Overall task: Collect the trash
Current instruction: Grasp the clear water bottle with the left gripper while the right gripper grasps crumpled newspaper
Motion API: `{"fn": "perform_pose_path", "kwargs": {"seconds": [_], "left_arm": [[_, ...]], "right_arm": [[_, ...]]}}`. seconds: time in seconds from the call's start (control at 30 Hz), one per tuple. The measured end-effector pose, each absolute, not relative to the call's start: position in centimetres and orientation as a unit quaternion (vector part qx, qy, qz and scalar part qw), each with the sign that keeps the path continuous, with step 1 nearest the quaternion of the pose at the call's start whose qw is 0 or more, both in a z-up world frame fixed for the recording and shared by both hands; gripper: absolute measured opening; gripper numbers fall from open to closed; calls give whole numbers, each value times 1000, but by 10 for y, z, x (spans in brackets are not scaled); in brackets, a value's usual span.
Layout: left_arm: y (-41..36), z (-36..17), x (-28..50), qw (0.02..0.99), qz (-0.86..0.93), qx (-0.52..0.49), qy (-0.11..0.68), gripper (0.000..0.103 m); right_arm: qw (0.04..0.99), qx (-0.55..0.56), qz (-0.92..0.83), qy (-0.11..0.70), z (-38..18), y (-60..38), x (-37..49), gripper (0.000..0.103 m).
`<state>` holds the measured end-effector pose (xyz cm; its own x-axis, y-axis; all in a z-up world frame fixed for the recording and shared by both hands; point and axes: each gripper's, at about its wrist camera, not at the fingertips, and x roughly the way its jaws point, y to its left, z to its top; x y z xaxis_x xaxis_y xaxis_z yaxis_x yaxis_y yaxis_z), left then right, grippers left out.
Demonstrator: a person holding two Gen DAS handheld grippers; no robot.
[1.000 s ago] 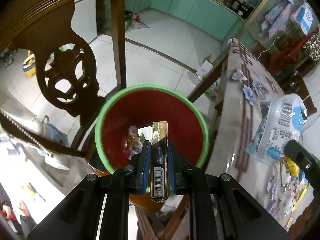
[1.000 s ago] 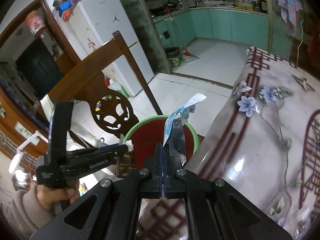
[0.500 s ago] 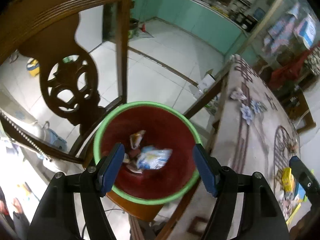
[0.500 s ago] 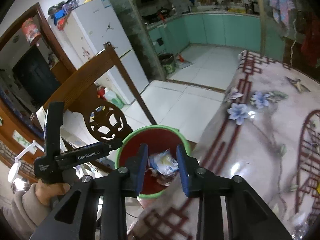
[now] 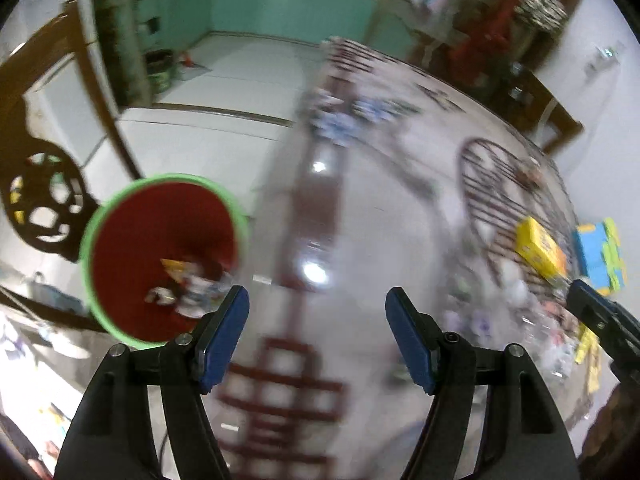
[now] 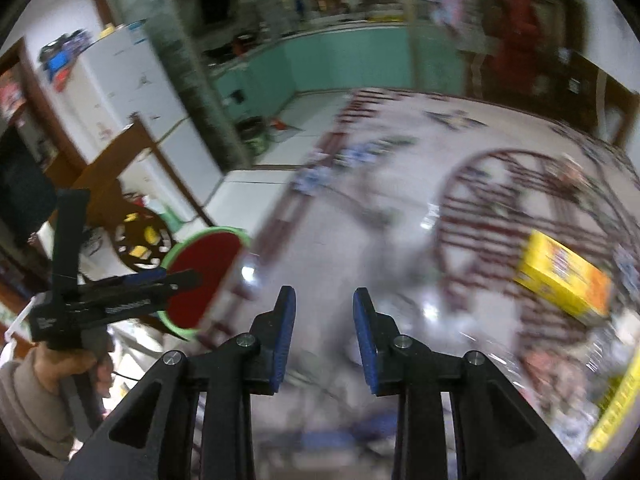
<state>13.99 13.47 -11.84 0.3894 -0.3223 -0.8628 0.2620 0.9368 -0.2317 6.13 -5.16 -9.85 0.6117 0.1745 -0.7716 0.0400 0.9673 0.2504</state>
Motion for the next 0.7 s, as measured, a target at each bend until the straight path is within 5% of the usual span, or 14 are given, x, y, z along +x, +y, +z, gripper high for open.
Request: {"fn": "perform_pose_path", "kwargs": {"seconds": [0.3, 0.7], "left_arm": [[24, -117, 85, 803, -233, -40, 547, 70], [-40, -124, 43, 789, -217, -56, 571, 70]], "right_arm": [[855, 150, -53, 494, -121, -196, -4, 28], [826, 172, 8, 536, -190, -238, 1, 26]]}}
